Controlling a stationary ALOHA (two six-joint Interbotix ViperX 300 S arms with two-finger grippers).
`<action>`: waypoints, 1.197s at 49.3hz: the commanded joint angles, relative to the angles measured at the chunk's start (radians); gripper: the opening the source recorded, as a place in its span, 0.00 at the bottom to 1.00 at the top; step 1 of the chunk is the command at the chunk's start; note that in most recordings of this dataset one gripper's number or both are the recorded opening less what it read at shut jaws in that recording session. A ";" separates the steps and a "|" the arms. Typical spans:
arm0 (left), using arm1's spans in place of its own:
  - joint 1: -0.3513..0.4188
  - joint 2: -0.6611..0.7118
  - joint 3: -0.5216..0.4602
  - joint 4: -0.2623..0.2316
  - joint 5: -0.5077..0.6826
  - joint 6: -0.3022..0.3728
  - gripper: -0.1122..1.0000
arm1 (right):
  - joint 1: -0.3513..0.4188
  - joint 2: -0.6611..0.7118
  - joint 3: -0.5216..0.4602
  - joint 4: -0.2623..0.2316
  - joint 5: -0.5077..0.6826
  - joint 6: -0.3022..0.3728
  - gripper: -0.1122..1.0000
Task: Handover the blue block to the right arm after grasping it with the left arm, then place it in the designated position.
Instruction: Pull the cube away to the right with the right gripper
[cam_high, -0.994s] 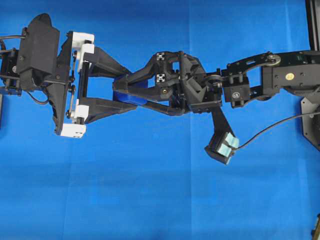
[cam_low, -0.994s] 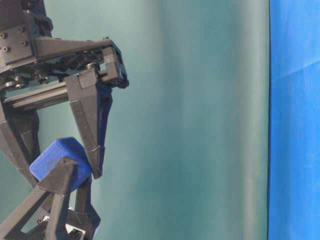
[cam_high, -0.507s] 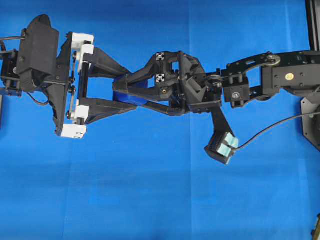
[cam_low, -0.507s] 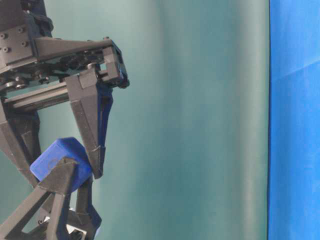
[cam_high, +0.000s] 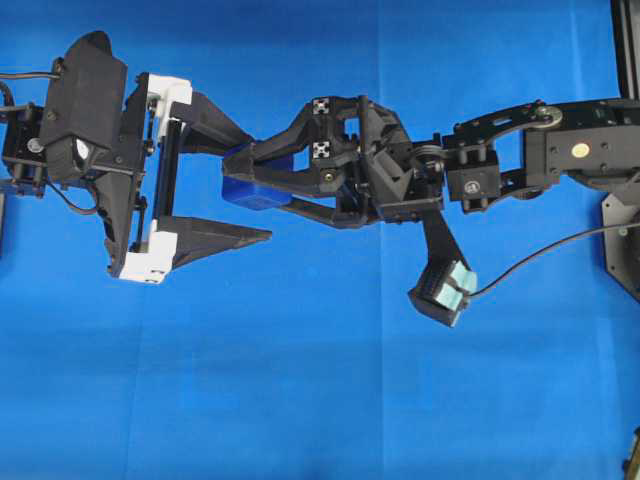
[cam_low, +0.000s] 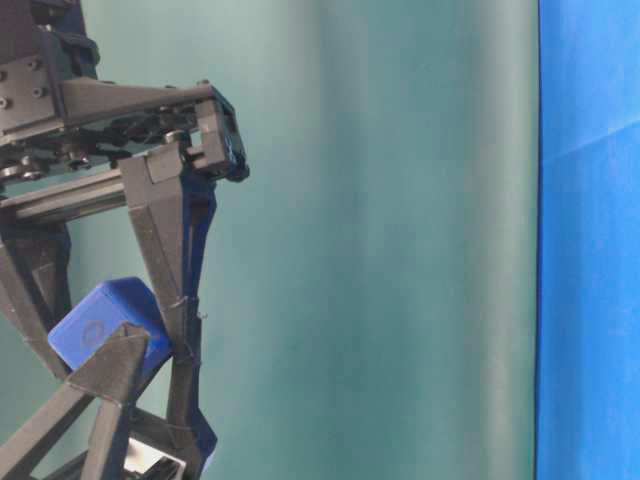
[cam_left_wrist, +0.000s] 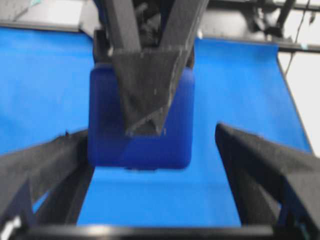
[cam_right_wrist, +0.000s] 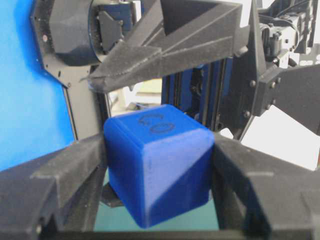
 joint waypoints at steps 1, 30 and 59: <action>-0.003 -0.014 -0.011 0.000 -0.011 0.003 0.94 | 0.000 -0.040 0.003 0.005 -0.005 0.003 0.56; 0.002 -0.015 -0.009 0.000 -0.011 0.012 0.94 | 0.002 -0.336 0.238 0.006 0.020 0.026 0.56; 0.002 -0.015 -0.009 0.000 -0.011 0.009 0.94 | 0.020 -0.328 0.235 0.041 0.026 0.126 0.56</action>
